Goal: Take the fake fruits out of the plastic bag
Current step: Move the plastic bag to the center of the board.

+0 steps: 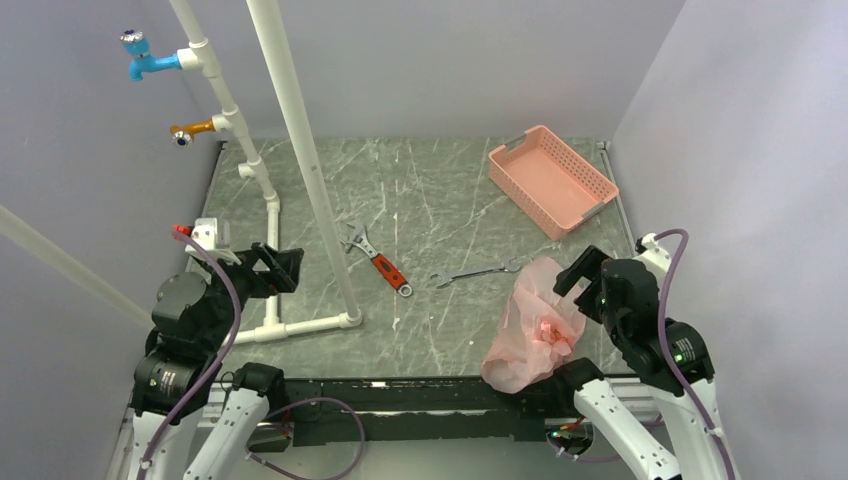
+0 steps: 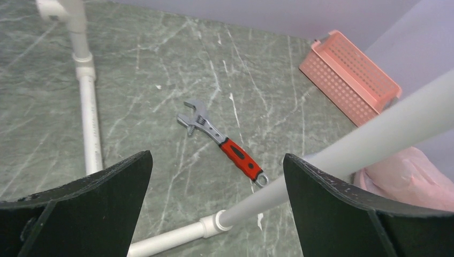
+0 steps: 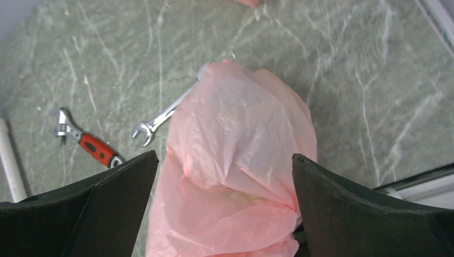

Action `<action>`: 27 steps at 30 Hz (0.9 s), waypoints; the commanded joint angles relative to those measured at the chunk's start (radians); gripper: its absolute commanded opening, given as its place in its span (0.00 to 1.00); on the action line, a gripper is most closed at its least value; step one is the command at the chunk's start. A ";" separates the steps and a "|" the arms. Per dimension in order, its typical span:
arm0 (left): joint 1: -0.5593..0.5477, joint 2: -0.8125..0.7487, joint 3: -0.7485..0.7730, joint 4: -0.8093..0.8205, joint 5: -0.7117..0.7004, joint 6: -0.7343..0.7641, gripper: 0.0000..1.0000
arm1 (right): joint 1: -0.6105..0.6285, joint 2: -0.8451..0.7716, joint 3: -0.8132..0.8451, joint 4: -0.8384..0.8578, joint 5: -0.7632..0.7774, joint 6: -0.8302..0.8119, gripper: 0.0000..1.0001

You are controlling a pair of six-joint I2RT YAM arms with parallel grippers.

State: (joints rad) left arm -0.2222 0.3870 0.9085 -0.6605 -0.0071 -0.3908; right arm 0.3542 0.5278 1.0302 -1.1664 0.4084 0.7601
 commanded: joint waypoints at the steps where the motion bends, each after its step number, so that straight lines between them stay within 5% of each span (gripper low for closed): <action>1: -0.003 0.039 0.047 -0.015 0.156 -0.014 0.99 | -0.002 0.019 -0.052 -0.074 -0.031 0.095 1.00; 8: -0.003 0.025 0.031 -0.084 0.301 -0.023 0.98 | -0.002 -0.020 -0.225 0.044 -0.221 0.128 0.99; 13: -0.003 -0.020 0.009 -0.162 0.354 -0.005 0.93 | -0.001 -0.024 -0.288 0.172 -0.379 0.046 0.89; 16: -0.003 -0.046 -0.005 -0.204 0.335 0.005 0.93 | -0.002 -0.003 -0.315 0.271 -0.498 -0.024 0.75; 24: -0.003 -0.076 -0.024 -0.152 0.353 -0.003 0.92 | 0.003 0.159 -0.360 0.602 -0.665 -0.005 0.17; 27: -0.003 -0.095 -0.049 -0.095 0.437 -0.036 0.90 | 0.031 0.270 -0.333 0.752 -0.690 0.028 0.15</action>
State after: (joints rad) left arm -0.2222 0.3183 0.8883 -0.8497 0.3214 -0.4042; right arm 0.3557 0.6930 0.6621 -0.7143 -0.1841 0.7551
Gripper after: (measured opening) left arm 0.914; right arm 0.158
